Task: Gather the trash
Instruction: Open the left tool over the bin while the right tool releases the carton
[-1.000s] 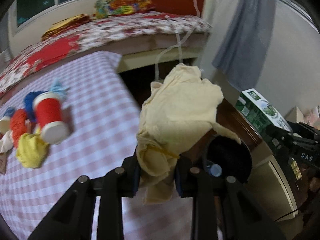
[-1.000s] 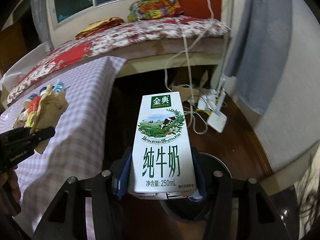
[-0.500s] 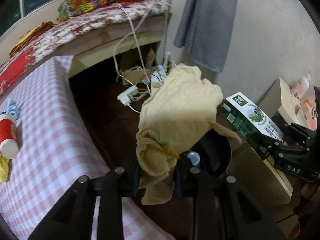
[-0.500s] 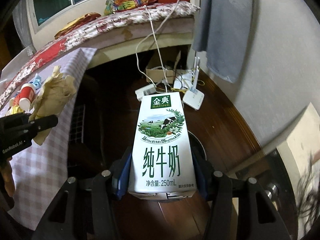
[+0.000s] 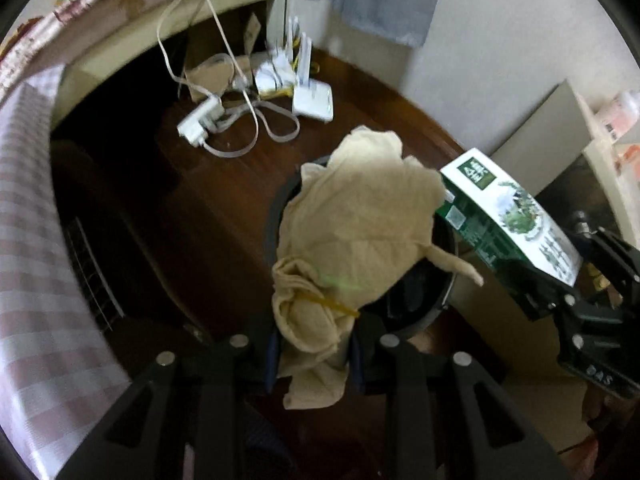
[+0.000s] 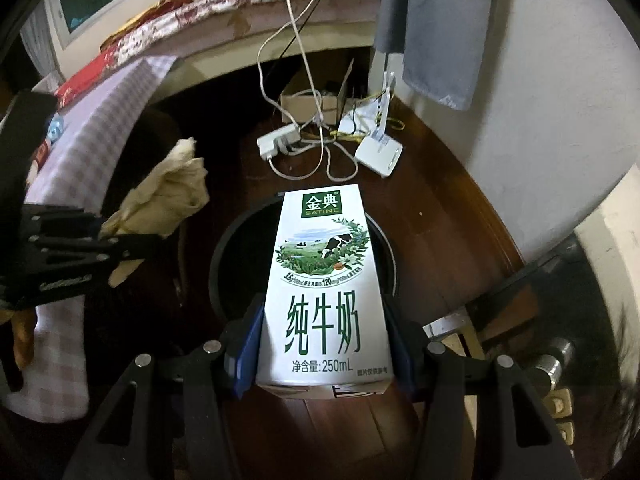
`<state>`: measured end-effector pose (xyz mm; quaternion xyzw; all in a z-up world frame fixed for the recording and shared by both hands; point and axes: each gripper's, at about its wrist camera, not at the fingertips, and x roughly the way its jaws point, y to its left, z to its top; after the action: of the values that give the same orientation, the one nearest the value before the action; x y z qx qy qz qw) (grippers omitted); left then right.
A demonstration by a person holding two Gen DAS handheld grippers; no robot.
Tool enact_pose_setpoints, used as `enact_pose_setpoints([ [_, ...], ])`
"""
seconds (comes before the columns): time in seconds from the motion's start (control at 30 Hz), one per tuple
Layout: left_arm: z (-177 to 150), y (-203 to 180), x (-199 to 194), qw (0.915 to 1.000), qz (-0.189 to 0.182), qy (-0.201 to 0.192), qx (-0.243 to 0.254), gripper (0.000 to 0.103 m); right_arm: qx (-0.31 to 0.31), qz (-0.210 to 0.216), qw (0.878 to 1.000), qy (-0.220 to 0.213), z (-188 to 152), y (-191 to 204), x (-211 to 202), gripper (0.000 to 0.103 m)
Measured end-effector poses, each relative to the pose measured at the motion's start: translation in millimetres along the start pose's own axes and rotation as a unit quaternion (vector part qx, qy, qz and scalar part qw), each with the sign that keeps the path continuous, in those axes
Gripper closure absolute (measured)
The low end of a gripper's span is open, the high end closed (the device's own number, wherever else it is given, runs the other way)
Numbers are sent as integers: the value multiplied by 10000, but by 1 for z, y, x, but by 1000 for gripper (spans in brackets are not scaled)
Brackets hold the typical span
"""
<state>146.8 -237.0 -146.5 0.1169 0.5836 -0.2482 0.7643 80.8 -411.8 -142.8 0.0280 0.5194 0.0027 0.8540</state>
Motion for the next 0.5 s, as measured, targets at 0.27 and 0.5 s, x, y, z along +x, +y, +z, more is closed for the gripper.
enact_pose_setpoints([
  [0.27, 4, 1, 57, 9975, -20, 700, -130, 74, -386, 38, 9986, 373, 2, 0, 47, 46],
  [0.5, 9, -10, 74, 9962, 9, 875, 21, 68, -765, 204, 9948, 638, 6, 5, 75, 46],
])
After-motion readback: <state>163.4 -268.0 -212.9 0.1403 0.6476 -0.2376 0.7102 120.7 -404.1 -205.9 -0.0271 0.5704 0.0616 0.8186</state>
